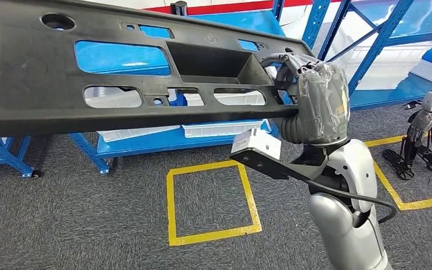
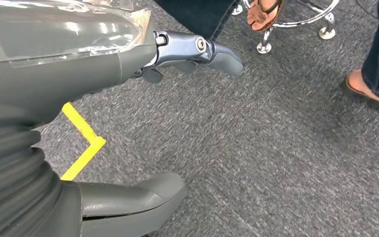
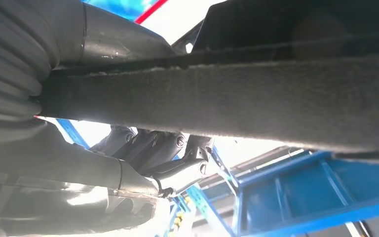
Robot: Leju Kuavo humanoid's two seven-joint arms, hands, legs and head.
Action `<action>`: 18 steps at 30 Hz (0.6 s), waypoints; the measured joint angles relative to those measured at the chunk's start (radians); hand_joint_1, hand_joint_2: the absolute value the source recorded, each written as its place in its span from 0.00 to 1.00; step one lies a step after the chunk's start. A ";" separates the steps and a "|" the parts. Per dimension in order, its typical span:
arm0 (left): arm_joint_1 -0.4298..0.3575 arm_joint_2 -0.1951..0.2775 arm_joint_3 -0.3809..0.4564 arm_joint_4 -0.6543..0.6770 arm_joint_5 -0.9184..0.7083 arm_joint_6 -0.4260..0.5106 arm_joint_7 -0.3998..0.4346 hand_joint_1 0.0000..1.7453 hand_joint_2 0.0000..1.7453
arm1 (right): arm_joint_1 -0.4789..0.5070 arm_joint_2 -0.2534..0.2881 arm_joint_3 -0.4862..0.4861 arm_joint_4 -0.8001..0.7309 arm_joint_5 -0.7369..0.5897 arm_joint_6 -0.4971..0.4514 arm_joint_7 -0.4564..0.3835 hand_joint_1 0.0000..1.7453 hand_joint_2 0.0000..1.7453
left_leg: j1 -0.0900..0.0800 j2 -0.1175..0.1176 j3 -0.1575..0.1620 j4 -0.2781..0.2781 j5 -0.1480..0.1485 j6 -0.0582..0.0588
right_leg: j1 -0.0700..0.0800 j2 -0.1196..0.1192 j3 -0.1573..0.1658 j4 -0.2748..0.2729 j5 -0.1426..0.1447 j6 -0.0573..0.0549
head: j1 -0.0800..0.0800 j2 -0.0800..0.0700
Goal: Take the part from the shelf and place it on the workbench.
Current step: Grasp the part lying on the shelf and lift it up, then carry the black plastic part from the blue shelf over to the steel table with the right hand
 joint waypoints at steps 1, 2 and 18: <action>-0.001 -0.001 0.001 -0.005 0.000 0.003 0.000 0.00 1.00 | -0.009 0.000 -0.001 0.001 -0.001 0.003 0.000 1.00 1.00 | -0.003 -0.001 0.023 -0.040 -0.003 0.004 | 0.002 -0.001 -0.005 0.003 0.004 0.007 | 0.000 0.000; -0.001 -0.002 0.004 -0.008 0.001 0.006 0.000 0.00 1.00 | -0.017 0.000 -0.002 0.002 -0.002 0.006 0.000 1.00 1.00 | -0.006 -0.002 0.028 -0.054 -0.007 0.009 | 0.002 -0.001 -0.010 0.004 0.010 0.014 | 0.001 0.000; 0.004 -0.028 0.036 -0.037 -0.011 0.038 0.025 0.00 1.00 | -0.025 -0.054 -0.065 0.033 -0.033 0.000 -0.011 1.00 1.00 | -0.006 0.006 -0.107 -0.064 0.133 0.018 | -0.005 0.010 0.091 -0.008 -0.075 0.050 | 0.003 0.000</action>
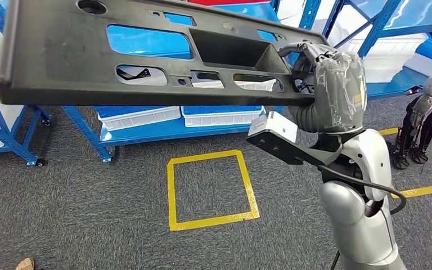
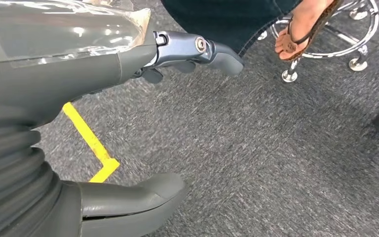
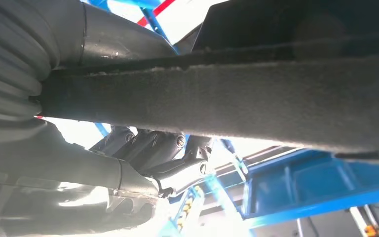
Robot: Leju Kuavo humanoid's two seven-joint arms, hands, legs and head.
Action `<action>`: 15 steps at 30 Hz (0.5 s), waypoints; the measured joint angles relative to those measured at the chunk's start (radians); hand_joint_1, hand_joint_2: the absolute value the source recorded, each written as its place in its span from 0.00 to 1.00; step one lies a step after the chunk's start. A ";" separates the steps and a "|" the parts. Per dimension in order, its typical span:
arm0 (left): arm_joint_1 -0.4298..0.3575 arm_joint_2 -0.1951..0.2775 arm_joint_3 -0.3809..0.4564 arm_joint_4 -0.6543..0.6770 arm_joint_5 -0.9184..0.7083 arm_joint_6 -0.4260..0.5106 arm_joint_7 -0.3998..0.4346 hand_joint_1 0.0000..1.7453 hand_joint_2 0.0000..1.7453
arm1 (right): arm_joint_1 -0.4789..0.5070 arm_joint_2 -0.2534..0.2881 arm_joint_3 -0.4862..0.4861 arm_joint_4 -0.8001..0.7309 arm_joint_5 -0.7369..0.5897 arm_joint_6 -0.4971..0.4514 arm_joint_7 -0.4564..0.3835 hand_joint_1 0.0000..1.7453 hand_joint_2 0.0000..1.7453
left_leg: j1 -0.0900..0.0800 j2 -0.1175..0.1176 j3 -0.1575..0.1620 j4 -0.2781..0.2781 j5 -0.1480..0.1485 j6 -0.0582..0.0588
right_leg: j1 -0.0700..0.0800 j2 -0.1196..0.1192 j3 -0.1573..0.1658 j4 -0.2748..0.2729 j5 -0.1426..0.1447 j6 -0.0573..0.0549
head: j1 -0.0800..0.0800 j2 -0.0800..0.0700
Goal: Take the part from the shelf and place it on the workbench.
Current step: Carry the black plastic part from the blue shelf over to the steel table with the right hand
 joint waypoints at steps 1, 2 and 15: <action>0.001 0.000 0.002 0.001 0.001 0.004 -0.001 0.00 1.00 | 0.001 -0.002 -0.003 0.001 -0.001 -0.001 0.000 1.00 1.00 | 0.001 -0.001 -0.003 0.000 0.003 -0.005 | -0.005 -0.001 -0.010 0.003 0.006 -0.009 | 0.000 0.000; 0.002 0.000 0.004 0.002 0.002 0.008 -0.002 0.00 1.00 | 0.001 -0.004 -0.006 0.002 -0.002 -0.003 -0.001 1.00 1.00 | 0.003 -0.001 -0.010 0.009 -0.009 -0.009 | -0.009 -0.001 -0.018 0.005 0.013 -0.020 | -0.002 0.000; -0.007 0.000 0.015 0.019 -0.011 0.051 -0.019 0.00 1.00 | 0.037 -0.039 -0.046 0.007 -0.027 -0.027 -0.012 1.00 1.00 | -0.007 -0.011 0.151 0.003 -0.151 0.008 | 0.006 -0.007 -0.139 0.017 0.128 -0.032 | -0.003 0.000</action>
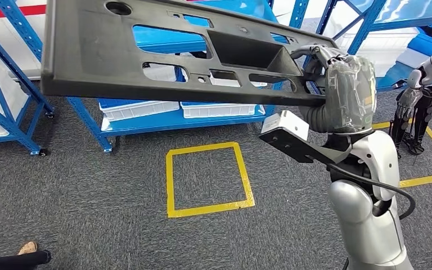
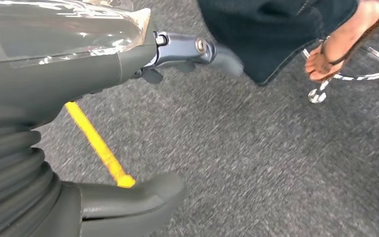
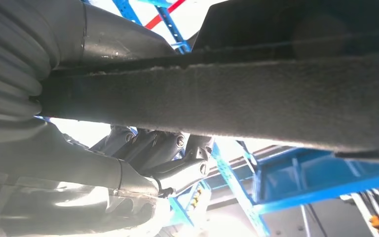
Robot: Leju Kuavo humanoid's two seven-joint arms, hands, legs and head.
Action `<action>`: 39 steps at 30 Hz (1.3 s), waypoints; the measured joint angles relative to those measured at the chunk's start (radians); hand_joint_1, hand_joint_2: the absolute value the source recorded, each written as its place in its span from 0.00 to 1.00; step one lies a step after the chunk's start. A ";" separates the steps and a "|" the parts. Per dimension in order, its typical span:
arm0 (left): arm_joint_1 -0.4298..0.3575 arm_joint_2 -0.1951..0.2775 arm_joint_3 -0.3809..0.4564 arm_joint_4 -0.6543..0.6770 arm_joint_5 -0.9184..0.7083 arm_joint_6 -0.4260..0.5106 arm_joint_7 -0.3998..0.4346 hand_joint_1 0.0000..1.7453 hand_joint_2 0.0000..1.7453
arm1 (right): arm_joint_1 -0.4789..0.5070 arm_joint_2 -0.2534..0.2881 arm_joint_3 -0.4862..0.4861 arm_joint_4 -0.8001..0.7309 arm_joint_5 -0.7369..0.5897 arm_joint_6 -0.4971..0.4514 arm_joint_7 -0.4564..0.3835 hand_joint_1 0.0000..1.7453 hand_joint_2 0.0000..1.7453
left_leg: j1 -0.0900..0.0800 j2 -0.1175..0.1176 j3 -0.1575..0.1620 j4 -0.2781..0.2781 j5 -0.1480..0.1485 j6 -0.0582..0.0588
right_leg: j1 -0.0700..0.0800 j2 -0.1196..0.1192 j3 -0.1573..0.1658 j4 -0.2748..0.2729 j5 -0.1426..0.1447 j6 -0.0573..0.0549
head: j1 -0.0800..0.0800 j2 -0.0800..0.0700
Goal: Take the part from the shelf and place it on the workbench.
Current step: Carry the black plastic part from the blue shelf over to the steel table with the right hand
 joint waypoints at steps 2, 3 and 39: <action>0.000 0.000 0.001 0.002 -0.003 0.002 0.000 0.00 1.00 | 0.006 -0.005 -0.001 0.000 -0.001 -0.002 0.000 1.00 1.00 | -0.001 0.004 -0.013 -0.008 0.021 0.015 | -0.002 0.000 -0.009 0.004 0.002 0.010 | 0.000 0.000; -0.001 0.000 0.001 0.003 -0.004 0.002 0.000 0.00 1.00 | 0.008 -0.008 -0.003 0.001 -0.002 -0.004 -0.001 1.00 1.00 | 0.001 0.007 -0.023 -0.012 0.034 0.024 | -0.002 0.001 -0.020 0.021 -0.017 0.009 | 0.001 0.000; -0.018 0.040 0.002 0.089 -0.026 -0.003 -0.052 0.00 1.00 | 0.004 -0.028 -0.025 0.012 -0.027 -0.031 0.019 1.00 1.00 | 0.002 0.020 -0.088 -0.035 0.099 0.032 | -0.005 0.000 -0.084 0.284 -0.162 0.008 | 0.007 0.000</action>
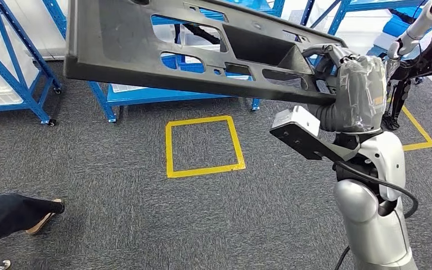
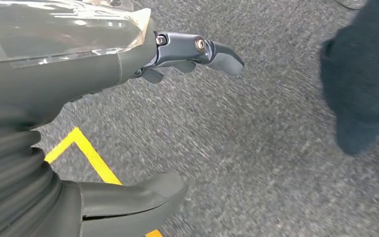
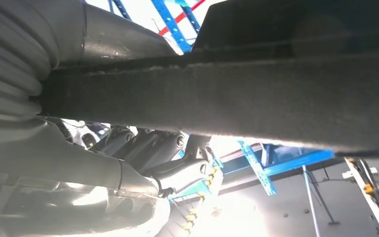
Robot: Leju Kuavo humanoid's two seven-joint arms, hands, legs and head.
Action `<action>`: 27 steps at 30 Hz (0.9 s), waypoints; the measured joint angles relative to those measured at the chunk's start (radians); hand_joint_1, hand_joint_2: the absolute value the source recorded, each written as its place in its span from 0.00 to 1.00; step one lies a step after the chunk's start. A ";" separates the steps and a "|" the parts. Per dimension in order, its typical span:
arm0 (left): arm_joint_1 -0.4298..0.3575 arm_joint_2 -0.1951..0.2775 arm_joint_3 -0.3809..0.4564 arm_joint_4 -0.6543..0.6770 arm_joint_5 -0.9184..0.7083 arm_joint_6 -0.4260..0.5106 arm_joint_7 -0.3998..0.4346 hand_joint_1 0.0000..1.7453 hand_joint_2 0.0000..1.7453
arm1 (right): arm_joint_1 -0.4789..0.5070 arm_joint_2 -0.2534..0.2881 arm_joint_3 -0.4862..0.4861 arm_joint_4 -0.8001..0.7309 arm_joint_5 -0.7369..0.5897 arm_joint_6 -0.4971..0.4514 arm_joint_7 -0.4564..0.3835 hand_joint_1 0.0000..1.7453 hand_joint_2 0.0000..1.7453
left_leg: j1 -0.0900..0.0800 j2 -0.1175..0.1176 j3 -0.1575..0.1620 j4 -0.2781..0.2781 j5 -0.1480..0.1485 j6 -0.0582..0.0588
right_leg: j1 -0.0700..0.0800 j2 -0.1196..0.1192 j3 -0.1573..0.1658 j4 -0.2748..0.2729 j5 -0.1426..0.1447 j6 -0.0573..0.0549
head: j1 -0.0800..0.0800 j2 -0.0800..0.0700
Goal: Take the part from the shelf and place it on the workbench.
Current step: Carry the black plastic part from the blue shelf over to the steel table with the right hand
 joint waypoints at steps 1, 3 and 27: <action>0.000 0.001 0.000 0.003 0.002 0.000 -0.002 0.00 1.00 | 0.000 -0.005 0.000 0.000 -0.004 0.000 0.000 1.00 1.00 | 0.001 0.001 -0.019 0.001 0.014 -0.002 | -0.002 0.000 0.025 -0.003 0.017 0.013 | 0.000 0.000; 0.000 0.003 0.000 0.007 0.007 0.000 -0.004 0.00 1.00 | -0.001 -0.012 0.000 0.000 -0.010 0.000 0.001 1.00 1.00 | 0.003 0.003 -0.042 0.003 0.032 -0.007 | -0.005 0.000 0.075 -0.044 0.052 0.032 | 0.000 0.000; -0.009 0.024 0.001 0.032 0.038 0.018 -0.035 0.00 1.00 | -0.061 -0.020 0.002 0.006 -0.041 -0.012 0.013 1.00 1.00 | -0.001 -0.013 0.108 -0.001 -0.101 -0.033 | 0.005 -0.004 0.088 -0.312 0.164 -0.029 | -0.003 0.000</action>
